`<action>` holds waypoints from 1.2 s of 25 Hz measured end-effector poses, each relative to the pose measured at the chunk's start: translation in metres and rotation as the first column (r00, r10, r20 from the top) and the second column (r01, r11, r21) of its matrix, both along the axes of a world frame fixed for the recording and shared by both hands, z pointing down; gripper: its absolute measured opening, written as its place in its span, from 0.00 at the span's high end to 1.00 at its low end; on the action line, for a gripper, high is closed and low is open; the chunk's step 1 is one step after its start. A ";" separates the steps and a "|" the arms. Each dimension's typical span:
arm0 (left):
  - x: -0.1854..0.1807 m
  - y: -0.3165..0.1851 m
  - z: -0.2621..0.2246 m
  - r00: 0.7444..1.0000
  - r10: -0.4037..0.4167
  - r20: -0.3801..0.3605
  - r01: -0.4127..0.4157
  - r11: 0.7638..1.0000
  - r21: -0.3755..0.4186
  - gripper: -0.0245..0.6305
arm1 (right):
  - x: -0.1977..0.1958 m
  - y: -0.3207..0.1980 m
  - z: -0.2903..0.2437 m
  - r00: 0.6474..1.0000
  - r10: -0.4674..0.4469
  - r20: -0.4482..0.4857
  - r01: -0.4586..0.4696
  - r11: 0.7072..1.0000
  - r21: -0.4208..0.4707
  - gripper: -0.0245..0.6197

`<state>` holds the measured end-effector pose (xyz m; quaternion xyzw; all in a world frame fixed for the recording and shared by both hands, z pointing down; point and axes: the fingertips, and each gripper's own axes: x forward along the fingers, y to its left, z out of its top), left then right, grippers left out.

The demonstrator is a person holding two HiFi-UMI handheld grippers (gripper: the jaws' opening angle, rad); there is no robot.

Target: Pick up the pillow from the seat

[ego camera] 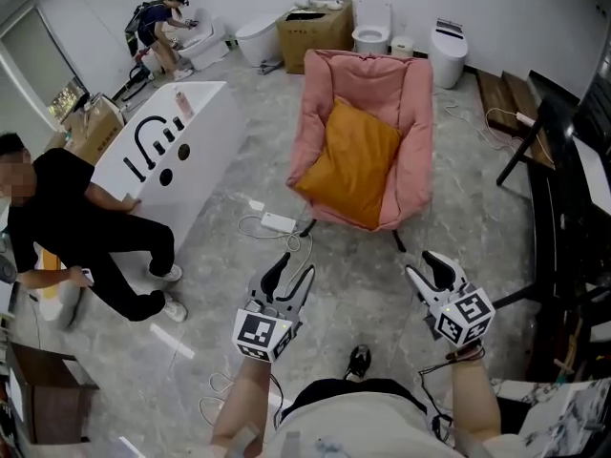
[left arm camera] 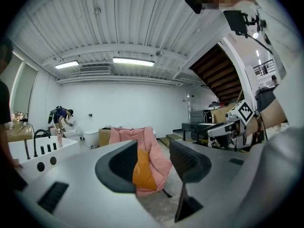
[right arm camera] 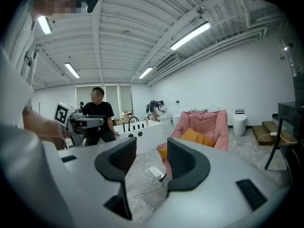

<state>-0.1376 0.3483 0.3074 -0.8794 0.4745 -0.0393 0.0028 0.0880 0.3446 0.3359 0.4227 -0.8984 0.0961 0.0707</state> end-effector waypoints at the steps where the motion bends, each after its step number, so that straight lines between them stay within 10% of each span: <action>1: 0.002 -0.006 0.001 1.000 -0.009 -0.001 0.009 1.000 -0.005 0.64 | 0.002 -0.009 0.000 1.000 -0.011 0.000 0.011 1.000 -0.001 0.65; 17: 0.019 -0.081 0.007 0.999 -0.038 0.014 0.039 0.998 -0.048 0.60 | 0.011 -0.091 0.012 0.997 -0.068 0.026 0.069 0.997 -0.038 0.62; 30: 0.025 -0.224 0.039 0.996 0.091 0.020 -0.086 0.983 -0.161 0.43 | 0.006 -0.210 0.040 0.999 0.022 0.027 -0.018 0.992 -0.128 0.50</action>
